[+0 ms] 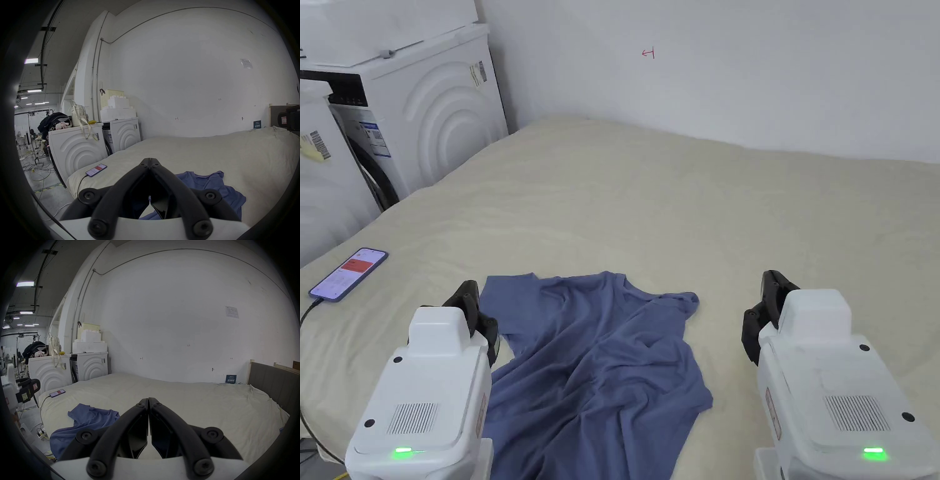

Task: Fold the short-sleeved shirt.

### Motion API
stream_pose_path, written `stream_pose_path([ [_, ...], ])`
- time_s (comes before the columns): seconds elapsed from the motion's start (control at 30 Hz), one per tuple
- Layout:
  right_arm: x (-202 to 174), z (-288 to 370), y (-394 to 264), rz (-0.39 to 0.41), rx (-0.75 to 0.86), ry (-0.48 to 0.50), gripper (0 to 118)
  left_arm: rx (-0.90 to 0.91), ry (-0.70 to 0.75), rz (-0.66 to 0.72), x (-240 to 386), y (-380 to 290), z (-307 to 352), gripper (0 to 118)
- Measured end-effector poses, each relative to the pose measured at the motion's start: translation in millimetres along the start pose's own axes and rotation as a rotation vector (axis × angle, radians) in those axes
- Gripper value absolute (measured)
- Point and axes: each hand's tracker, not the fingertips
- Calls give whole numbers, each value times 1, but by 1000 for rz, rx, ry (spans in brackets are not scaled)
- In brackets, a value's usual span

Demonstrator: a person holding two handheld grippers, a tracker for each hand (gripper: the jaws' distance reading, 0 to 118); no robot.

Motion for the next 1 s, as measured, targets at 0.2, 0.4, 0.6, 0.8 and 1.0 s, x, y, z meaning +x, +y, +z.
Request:
stream_pose_path([
  [0.2, 1, -2, 1, 6, -3, -3, 0, -12, -23, 3, 2, -2, -4, 0],
  [0.4, 5, -2, 0, 9, -13, -15, 0, -179, -160, 37, 11, 0, -32, 0],
  [0.6, 11, -5, -4, 15, -30, -36, 0, -462, -266, 71, 30, -10, -86, 0],
  [0.8, 15, -11, -9, 21, -53, -48, 0, -739, -342, 110, 47, -43, -134, 1],
  [1.0, 23, -15, -13, 23, -71, -70, 0, -881, -379, 109, 60, -71, -167, 81],
])
